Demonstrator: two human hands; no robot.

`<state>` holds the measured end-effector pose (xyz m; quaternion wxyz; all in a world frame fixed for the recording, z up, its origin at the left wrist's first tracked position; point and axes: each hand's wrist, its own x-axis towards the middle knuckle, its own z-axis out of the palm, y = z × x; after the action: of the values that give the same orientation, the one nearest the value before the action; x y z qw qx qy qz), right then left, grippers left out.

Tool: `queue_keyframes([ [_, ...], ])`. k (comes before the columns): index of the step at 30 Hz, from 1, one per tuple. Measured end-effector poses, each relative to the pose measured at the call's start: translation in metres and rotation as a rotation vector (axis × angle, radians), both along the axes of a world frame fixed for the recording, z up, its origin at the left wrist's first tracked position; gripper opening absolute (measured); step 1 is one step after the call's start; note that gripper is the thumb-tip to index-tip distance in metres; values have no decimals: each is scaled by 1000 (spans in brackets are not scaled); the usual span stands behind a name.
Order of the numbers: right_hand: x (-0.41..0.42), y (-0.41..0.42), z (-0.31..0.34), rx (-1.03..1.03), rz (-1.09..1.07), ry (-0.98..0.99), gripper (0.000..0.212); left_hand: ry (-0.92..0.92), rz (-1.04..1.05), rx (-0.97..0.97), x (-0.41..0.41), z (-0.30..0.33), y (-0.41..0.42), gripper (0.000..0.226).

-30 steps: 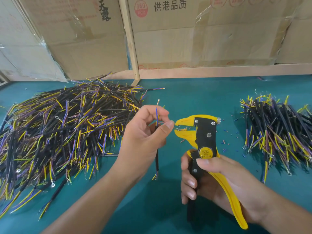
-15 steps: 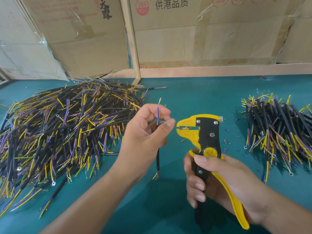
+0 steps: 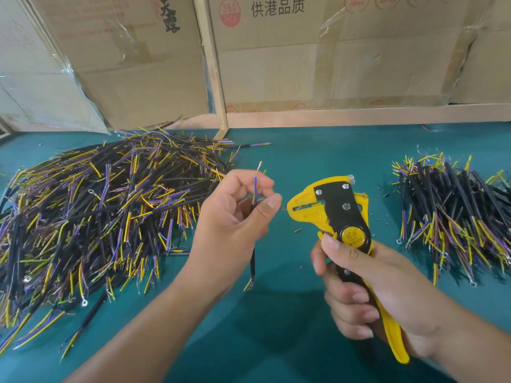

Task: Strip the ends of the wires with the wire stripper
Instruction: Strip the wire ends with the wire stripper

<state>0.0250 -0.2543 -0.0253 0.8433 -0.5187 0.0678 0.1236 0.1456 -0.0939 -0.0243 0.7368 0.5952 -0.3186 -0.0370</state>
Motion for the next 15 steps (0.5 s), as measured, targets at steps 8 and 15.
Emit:
queue_keyframes([
  [8, 13, -3, -5, 71, -228, -87, 28, -89, 94, 44, 3, 7, 6, 11],
  [15, 11, -3, -13, -49, -175, -157, 55, -253, 35, 149, -11, 4, -1, 21],
])
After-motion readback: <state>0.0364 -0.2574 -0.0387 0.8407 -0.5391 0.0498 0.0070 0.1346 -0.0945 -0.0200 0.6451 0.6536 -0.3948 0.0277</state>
